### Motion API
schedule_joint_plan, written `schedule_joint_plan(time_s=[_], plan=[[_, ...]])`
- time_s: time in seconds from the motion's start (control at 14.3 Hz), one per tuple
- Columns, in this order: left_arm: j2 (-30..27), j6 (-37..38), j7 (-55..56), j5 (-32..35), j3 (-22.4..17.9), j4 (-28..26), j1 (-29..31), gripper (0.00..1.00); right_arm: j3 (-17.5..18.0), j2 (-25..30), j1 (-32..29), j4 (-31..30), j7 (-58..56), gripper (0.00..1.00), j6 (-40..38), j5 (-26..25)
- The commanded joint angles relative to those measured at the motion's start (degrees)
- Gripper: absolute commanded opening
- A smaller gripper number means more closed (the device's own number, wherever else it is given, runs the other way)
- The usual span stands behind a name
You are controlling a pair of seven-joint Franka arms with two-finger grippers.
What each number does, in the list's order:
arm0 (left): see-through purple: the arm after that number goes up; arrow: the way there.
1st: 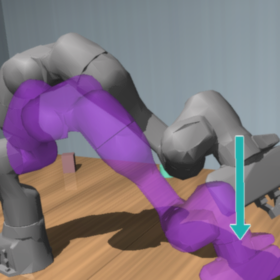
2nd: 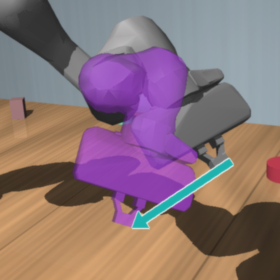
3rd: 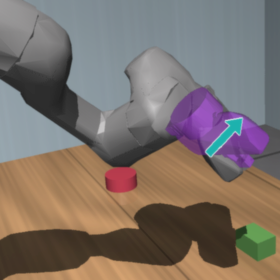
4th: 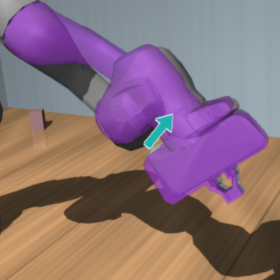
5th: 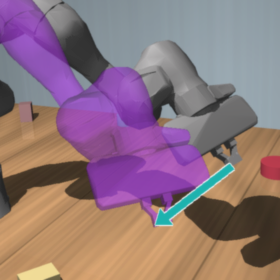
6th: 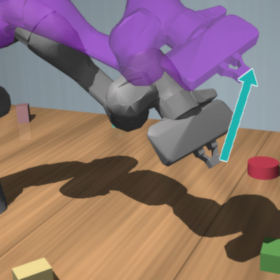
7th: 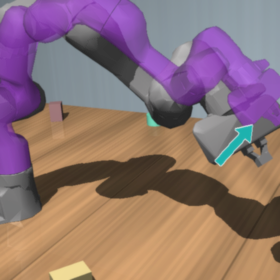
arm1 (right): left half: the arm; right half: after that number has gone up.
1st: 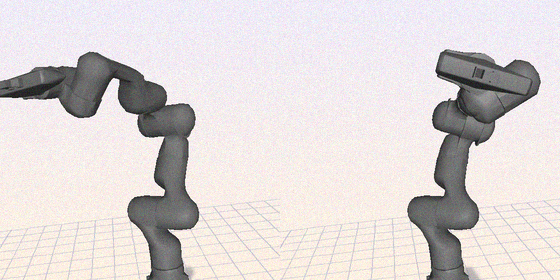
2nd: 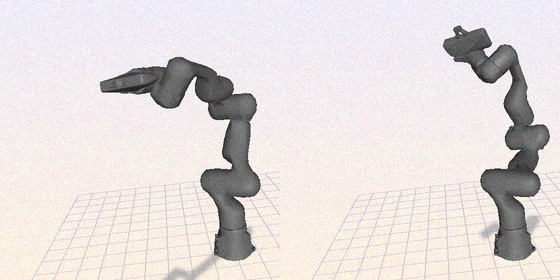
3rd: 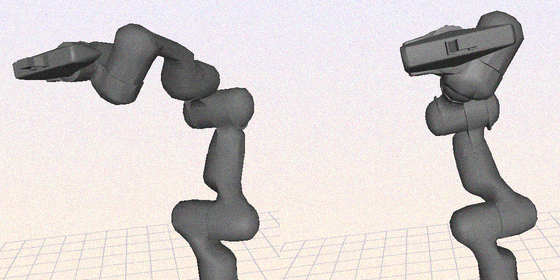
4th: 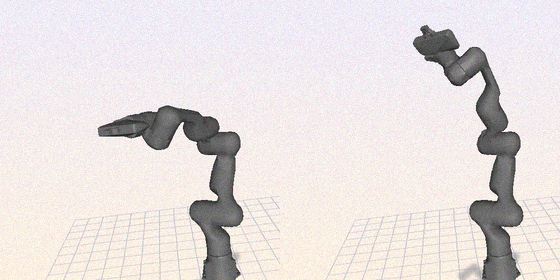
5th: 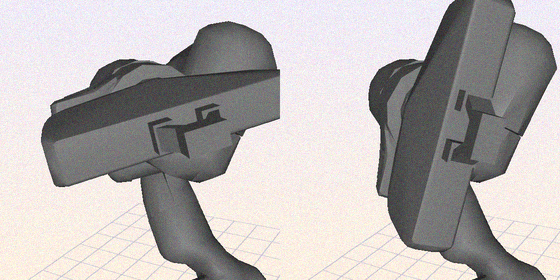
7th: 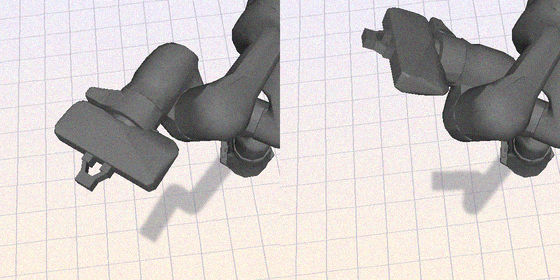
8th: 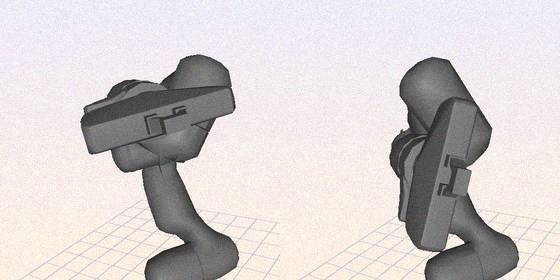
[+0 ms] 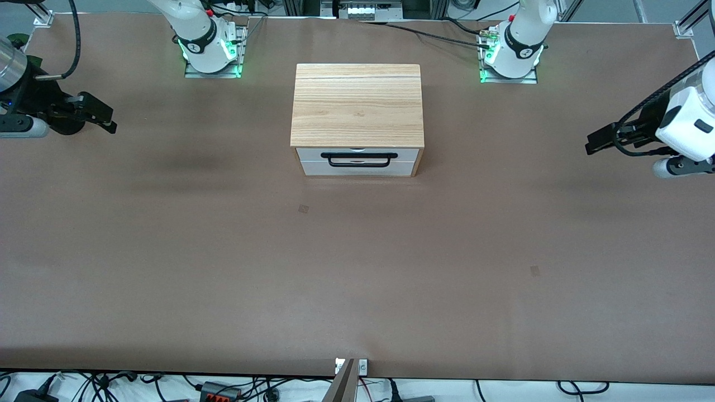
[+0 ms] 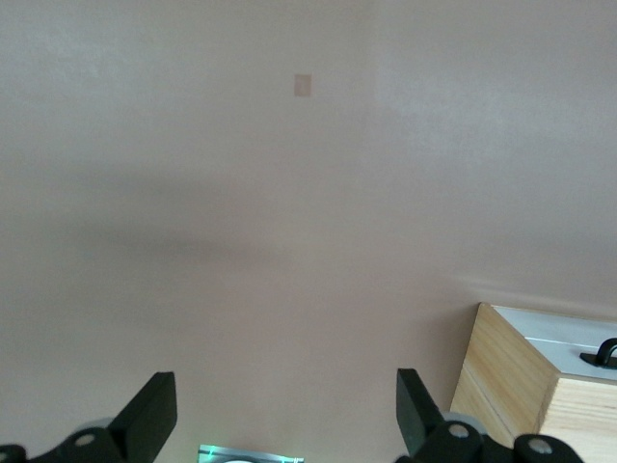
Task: Close drawer with both arms simultaneously
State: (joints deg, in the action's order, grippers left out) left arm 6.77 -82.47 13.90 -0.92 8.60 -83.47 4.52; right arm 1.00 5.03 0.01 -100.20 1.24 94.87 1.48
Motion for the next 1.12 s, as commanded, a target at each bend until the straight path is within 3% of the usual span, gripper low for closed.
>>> schedule_joint_plan(time_s=[0.0, 0.28, 1.05], plan=[[-6.1, -2.7, -1.0, 1.3, 0.5, -7.5, 0.5, 1.0, 0.4, -0.9, 0.6, 2.7, 0.0, 1.0, -0.6, -0.5], [-6.1, -3.4, -1.1, 1.2, 0.5, -7.7, 0.5, 1.0, -5.1, -5.1, 3.9, 6.2, 0.2, 1.0, 0.3, 1.0], [-4.8, -3.5, -1.4, 0.9, 0.5, -6.9, 0.0, 1.0, -5.1, -4.8, 3.8, 6.3, -0.3, 1.0, -0.6, 0.4]])
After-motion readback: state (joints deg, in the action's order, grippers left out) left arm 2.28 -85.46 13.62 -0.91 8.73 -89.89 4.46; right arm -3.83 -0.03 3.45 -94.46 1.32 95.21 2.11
